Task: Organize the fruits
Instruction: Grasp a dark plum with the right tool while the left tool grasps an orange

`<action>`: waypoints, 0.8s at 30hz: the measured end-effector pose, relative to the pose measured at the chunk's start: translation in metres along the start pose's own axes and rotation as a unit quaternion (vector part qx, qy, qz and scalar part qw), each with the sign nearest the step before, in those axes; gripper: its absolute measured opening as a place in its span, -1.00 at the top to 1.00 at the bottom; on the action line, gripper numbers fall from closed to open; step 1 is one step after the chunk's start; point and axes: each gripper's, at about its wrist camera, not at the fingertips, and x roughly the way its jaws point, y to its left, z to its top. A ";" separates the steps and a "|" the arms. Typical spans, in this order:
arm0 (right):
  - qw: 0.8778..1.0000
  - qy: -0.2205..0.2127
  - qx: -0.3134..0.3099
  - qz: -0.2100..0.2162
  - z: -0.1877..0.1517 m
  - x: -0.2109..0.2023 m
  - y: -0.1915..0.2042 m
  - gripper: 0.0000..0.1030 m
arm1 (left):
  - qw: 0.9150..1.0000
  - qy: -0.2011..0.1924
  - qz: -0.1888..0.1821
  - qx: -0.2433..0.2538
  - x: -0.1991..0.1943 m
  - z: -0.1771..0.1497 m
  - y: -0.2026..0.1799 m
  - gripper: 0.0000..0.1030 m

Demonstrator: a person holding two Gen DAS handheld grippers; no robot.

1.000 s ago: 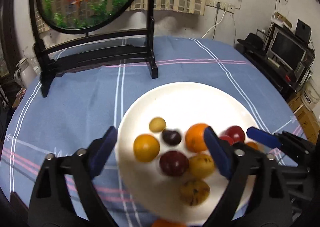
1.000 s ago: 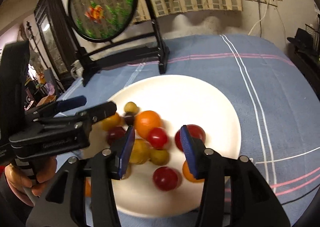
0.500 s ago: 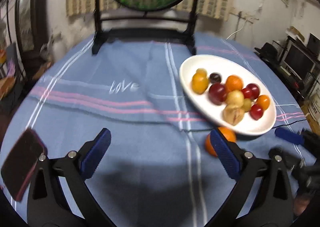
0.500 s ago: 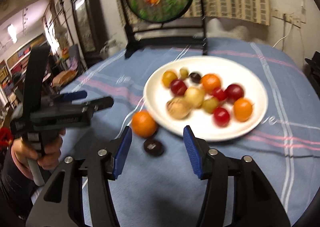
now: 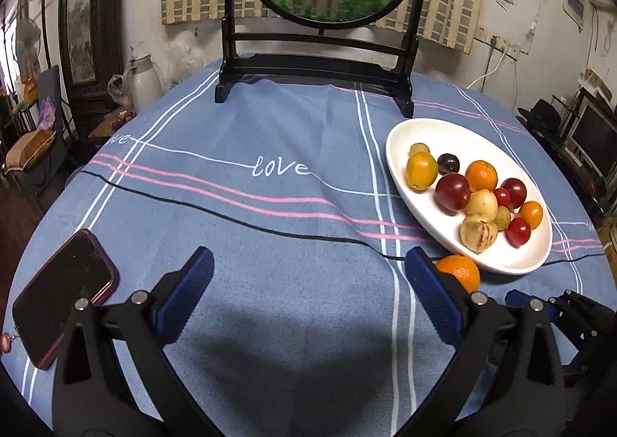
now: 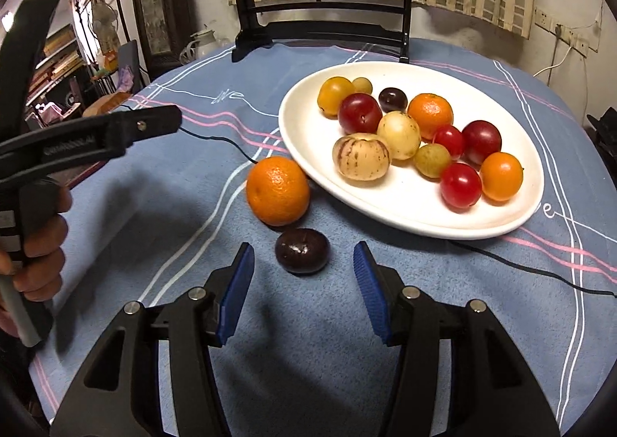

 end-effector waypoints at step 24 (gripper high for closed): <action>0.999 0.020 -0.024 -0.034 0.001 0.015 0.012 0.35 | 1.000 0.011 0.007 -0.011 0.003 0.000 0.003 -0.96</action>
